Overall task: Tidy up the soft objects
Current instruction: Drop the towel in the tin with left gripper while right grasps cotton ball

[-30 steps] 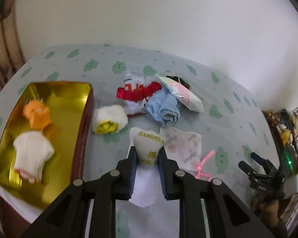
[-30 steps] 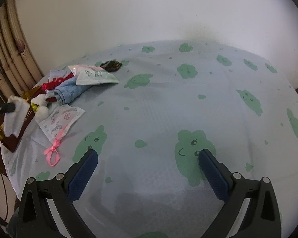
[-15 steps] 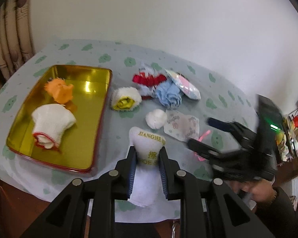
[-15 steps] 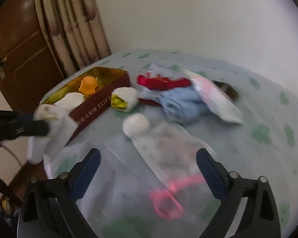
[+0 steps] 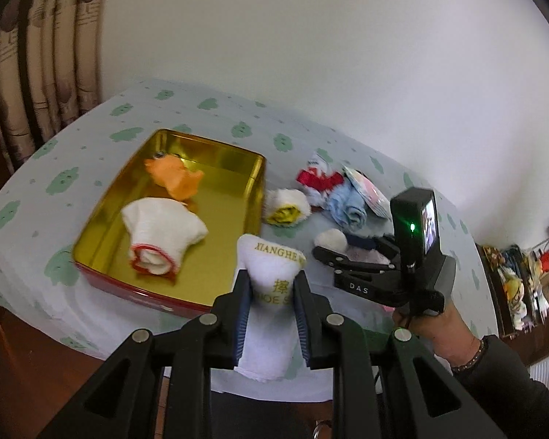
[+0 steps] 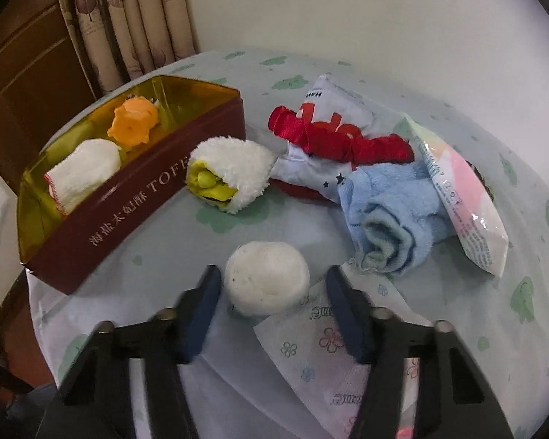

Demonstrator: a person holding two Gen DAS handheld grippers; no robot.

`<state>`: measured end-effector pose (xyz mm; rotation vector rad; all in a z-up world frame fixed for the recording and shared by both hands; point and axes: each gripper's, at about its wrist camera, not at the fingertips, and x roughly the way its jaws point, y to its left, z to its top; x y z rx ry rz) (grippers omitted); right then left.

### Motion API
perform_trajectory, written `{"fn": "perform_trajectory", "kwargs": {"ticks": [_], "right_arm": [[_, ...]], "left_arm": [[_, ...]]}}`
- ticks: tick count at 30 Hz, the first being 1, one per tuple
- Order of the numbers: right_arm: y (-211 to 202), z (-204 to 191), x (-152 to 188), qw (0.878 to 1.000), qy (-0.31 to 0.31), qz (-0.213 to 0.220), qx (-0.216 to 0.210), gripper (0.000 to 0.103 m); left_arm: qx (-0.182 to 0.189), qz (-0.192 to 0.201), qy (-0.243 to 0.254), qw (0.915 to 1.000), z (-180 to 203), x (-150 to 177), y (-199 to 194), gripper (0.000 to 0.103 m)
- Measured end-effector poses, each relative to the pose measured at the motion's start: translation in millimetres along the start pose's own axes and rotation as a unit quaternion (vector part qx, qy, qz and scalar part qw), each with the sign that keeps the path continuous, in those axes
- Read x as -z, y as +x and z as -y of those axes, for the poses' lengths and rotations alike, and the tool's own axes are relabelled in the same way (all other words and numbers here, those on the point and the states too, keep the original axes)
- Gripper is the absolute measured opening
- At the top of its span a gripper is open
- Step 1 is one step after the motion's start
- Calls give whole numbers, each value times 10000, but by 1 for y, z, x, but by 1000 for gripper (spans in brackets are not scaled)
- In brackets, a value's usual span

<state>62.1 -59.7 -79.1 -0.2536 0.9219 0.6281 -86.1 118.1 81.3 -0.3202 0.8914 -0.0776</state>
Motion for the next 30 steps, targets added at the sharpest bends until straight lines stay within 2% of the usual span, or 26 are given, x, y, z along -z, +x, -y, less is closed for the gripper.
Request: {"fn": "perform_trajectory", "kwargs": {"ticks": [3,8,11,13,15,19,25,29,30], "right_arm": [[-4,0,2,9999,77,58,-73,23],[-37,-12,13,9973,263,643,-224,23],[-57,-19,22,9945,420,895,-347,23],[-65,-23,29,9929,517,992,-403,23],[-75,-23,39,9919,608,1025,-436,23],[-88,-17,55,9910,755,1019,-428,23],[-95,-4,60,9903,866,1016,-381,23],[-97,-1,58,9895,891,1063,-407,23],[-96,-1,58,9894,901,1063,-416,23]], "left_arm": [[-83,83,-71,9999,-11,-6,-7,23],[-348,230,-72,9991,-27,-20,-12,23],[-452,228,2,9987,-33,-35,0,24],[-512,199,54,9985,-36,-48,15,26],[-383,149,32,9991,-38,-64,36,25],[-383,118,49,9992,-36,-86,76,26],[-446,-167,144,9988,-31,-105,135,27],[-583,-272,241,9976,-34,-111,153,34],[-558,-254,271,9978,-34,-112,154,40]]}}
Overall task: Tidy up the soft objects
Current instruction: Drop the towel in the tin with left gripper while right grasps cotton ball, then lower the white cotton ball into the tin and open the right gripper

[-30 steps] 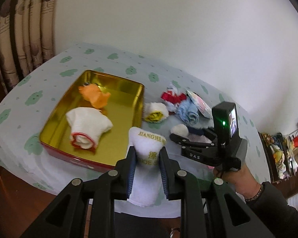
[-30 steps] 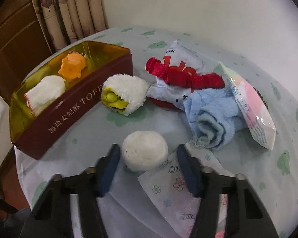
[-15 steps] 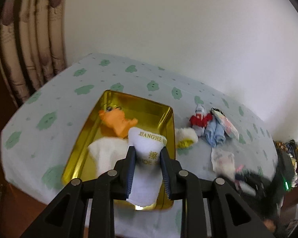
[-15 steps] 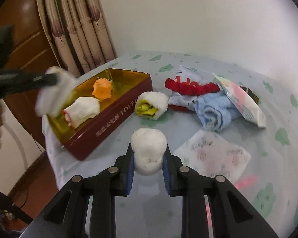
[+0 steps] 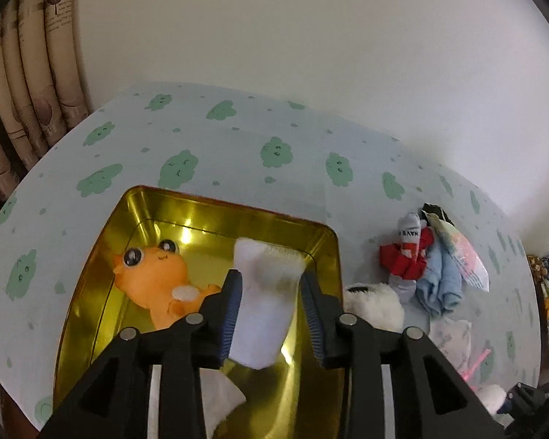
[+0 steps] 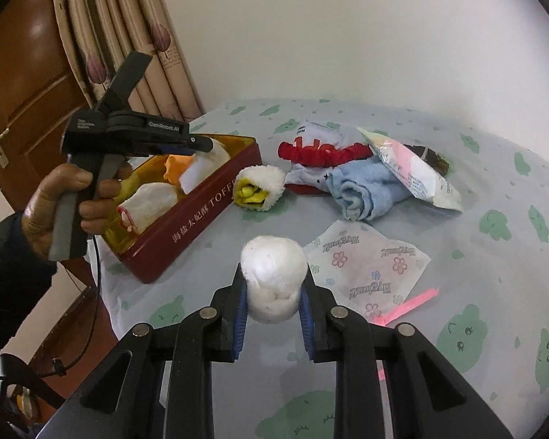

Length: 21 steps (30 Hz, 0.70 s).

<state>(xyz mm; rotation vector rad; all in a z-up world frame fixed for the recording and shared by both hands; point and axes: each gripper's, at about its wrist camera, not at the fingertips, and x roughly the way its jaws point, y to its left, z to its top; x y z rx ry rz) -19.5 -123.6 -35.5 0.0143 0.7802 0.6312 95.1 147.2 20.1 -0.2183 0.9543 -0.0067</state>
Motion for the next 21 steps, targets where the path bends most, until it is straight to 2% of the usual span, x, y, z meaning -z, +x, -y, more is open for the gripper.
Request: {"fn": "perform_trajectory", "kwargs": {"ticks": [1,2,5,9,14,17,21], "right_arm": [[0,0,0,10000,10,-11,-16,23],[1,0,-1,10000,24,-19,-26,23],[2,0,-3,10000,53,-6,-55,23],[0,-9,-16,9998,-70,90,-178,23],[17,-43,-55,9964,-430,167,-709,23],[47,-69,-81,9922,-754,55,-992,23],[95,-97,-105,9881,-1104,-244,-1038,23]], "left_arm": [[22,14,69,10000,0,-1,1,54],[-12,35,141,9999,0,-1,2,57],[-29,105,77,9999,-4,-2,-4,58],[-164,746,-293,9967,-14,14,-50,58],[-1165,1016,-561,9864,-22,61,-104,58],[-1425,1050,-858,9805,-34,92,-123,58],[-1714,1073,-1211,9718,-52,133,-139,58]]}}
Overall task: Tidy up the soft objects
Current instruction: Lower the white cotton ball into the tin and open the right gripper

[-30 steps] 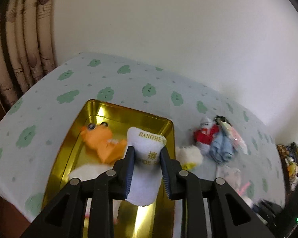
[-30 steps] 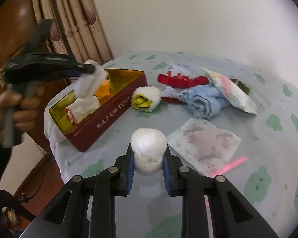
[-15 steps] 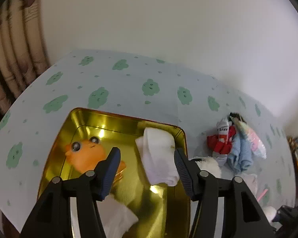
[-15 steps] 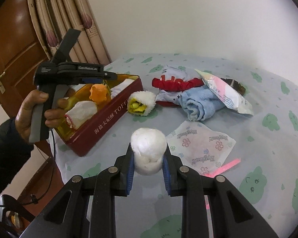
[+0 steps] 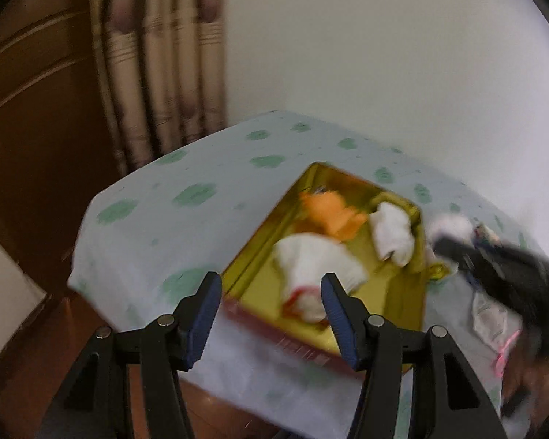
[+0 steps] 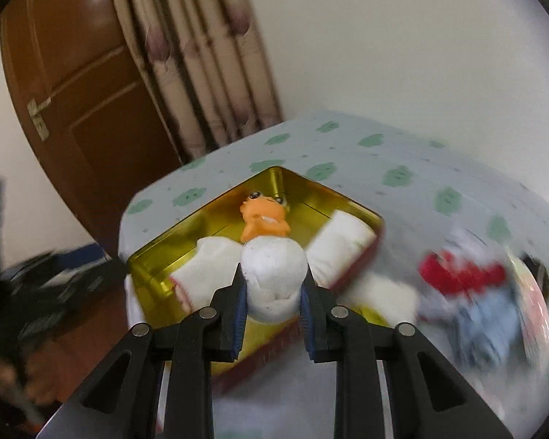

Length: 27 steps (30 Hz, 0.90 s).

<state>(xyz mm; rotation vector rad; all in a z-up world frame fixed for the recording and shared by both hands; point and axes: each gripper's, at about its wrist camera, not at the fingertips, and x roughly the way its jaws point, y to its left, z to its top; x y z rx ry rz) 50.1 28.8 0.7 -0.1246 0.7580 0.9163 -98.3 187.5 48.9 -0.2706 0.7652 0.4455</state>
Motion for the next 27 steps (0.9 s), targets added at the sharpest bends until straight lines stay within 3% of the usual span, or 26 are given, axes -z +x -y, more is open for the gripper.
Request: {"fn": "perform_trajectory", "kwargs": {"ticks": [6,12,17,19,22,25,27], "right_arm": [[56,0,-17,9990,-7,-439,47,24],[80,-3,-17,9980,-22,-607,162,26],[88,-4,-16,9979,21,-614,224,34],[81,-4,-16,9987,75,-449,219,38],[45,1,-13,9988,279,133,369,58],[-14,27,9,9931,807,691,495,62],[-45,44,30,9903,1001,727,637,62]], "left_arm": [[-9,-118,47,9999,-6,6,7,58],[-51,77,354,9993,-2,9,3,58],[-66,28,391,9992,-1,8,6,58],[-112,-3,396,9992,-2,8,8,58],[-160,-37,424,9990,-2,9,10,58],[-183,-16,484,9987,0,10,9,58],[-188,-42,547,9983,3,12,9,58]]}}
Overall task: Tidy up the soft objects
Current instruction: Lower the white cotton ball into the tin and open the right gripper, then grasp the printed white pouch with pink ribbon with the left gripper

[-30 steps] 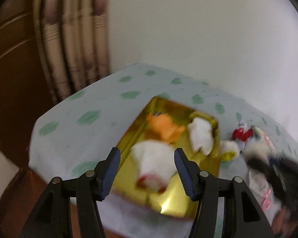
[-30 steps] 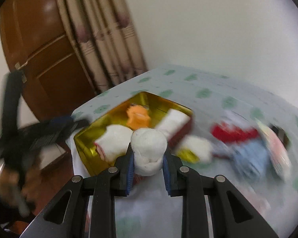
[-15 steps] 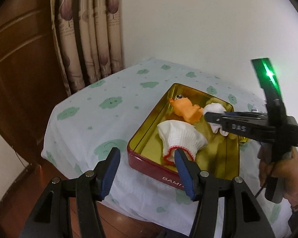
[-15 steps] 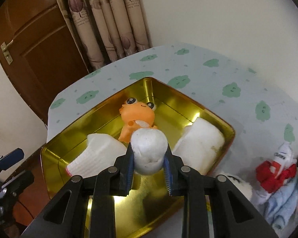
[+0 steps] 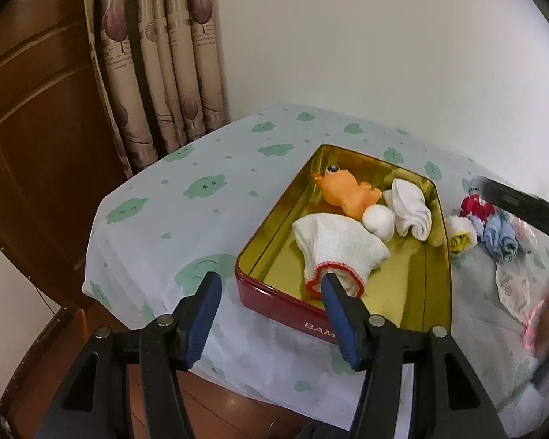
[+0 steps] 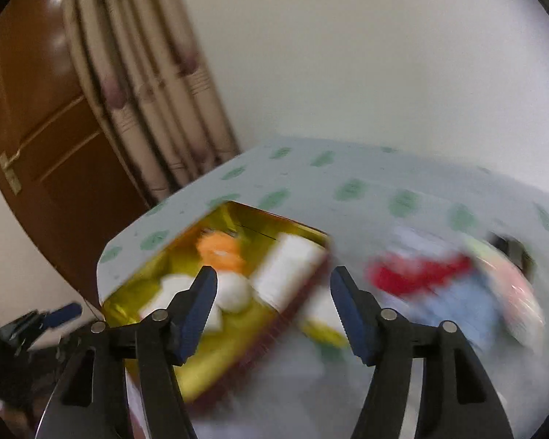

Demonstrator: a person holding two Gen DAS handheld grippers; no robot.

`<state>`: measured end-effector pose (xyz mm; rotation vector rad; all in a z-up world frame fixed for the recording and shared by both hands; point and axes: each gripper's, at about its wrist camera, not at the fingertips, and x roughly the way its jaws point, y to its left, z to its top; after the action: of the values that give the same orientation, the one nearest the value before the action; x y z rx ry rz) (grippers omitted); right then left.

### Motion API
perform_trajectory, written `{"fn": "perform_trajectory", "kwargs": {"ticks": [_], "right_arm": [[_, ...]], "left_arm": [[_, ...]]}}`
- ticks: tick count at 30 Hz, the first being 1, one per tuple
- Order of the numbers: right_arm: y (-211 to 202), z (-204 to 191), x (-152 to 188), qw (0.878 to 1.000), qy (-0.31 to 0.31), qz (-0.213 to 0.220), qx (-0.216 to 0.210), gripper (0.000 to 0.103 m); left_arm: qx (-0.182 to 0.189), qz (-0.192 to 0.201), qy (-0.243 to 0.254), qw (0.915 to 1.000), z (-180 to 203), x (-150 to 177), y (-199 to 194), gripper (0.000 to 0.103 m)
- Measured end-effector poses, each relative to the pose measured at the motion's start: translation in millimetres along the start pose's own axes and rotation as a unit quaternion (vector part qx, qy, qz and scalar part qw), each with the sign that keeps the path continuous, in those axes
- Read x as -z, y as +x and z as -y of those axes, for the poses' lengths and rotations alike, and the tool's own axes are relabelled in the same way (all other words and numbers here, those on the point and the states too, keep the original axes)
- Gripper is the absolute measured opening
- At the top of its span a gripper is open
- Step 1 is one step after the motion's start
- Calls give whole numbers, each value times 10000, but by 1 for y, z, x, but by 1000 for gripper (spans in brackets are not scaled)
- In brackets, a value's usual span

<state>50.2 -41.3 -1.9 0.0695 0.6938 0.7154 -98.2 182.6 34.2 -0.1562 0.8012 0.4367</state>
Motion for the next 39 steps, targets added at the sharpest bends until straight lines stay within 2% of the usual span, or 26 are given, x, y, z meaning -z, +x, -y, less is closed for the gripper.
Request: {"fn": "perform_trajectory", "kwargs": {"ticks": [3,6,8,10,14,16,17,19,21,23,28,32,34,38,39], "right_arm": [[-45,41,33,9982,77,-87,582,65],[-78,90,79,9877,108,-483,1482,65],[-93,118,106,9777,139,-742,1962,65],[-110,140,127,9728,278,-818,2149,65],[-127,157,144,9756,683,-689,1967,65],[-130,160,145,9778,743,-572,1875,69],[-130,160,145,9783,784,-534,1843,76],[-130,165,144,9795,948,-468,1716,76],[-135,170,145,9820,1099,-349,1494,76],[-141,175,148,9820,1256,-246,1389,77],[-145,177,148,9839,1360,-144,1154,77],[-143,176,147,9857,1319,-155,1033,77],[-143,177,147,9858,1344,-166,988,77],[-142,181,147,9854,1424,-163,924,77],[-142,181,148,9853,1439,-162,911,77]], "left_arm": [[107,51,154,9998,7,3,-4,58],[484,202,458,9976,23,7,-13,58],[696,308,796,9939,41,10,-21,58],[953,421,1192,9874,62,17,-31,58],[1592,368,1862,9688,105,31,-44,58],[2110,-19,1984,9571,128,33,-40,58],[2431,-316,1908,9505,142,32,-33,58],[2675,-680,1809,9440,163,30,-22,58],[2835,-885,1735,9390,182,24,-9,58],[3058,-1120,1703,9300,202,15,8,58],[3249,-1847,1317,9181,227,-2,60,58],[3656,-2489,763,8936,233,-2,94,58],[3681,-2475,759,8930,239,0,92,59],[3530,-2306,1225,8984,264,4,81,66],[3565,-2240,1348,8970,271,5,78,66]]}}
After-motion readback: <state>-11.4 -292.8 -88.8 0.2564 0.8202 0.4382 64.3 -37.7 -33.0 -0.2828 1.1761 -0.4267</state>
